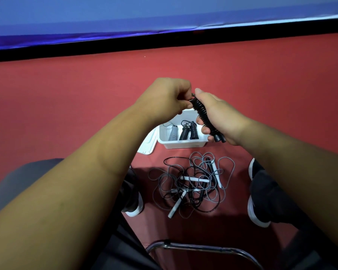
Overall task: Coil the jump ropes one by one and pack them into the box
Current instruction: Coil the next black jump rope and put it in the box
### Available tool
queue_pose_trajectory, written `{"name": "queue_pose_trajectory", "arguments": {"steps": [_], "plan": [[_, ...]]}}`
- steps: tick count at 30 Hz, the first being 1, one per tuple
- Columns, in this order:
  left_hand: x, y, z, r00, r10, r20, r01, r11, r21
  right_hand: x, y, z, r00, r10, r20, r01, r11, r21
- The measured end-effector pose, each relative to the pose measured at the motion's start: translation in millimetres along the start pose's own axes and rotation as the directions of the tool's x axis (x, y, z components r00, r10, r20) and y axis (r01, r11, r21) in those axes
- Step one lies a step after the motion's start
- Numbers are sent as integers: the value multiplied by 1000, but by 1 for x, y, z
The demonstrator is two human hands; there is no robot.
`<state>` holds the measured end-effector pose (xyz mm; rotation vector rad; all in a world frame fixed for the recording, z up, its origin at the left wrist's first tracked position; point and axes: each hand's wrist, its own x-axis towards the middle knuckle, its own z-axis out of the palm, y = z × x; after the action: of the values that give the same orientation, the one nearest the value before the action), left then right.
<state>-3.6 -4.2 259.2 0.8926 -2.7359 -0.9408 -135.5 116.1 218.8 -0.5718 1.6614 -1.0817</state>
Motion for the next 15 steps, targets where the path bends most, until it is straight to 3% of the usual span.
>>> {"name": "queue_pose_trajectory", "arguments": {"steps": [3, 5, 7, 8, 10, 13, 15], "plan": [[5, -3, 1, 997, -23, -75, 33, 991, 127, 3, -1, 1, 1000, 1, -28, -1, 1000, -11], [6, -5, 5, 990, -111, -91, 123, 982, 140, 5, 0, 2, 999, -14, -44, 13, 1000, -14], [4, -4, 10, 963, -257, -80, 242, 958, -155, 4, 0, 1, 997, -27, -66, 26, 1000, -18], [3, -3, 11, 945, -323, -46, 279, 872, -403, 4, -1, 1, 997, -36, -74, 35, 999, -17], [1, 0, 11, 912, -408, 38, 295, 588, -753, 3, -2, 2, 995, -69, -78, 68, 998, -10], [2, -1, 14, 853, -506, 126, 296, 271, -916, 1, -3, 4, 990, -125, -71, 123, 992, -21], [3, -4, 19, 817, -554, 161, 310, 186, -932, 1, -3, 6, 987, -144, -71, 141, 989, -44]]}}
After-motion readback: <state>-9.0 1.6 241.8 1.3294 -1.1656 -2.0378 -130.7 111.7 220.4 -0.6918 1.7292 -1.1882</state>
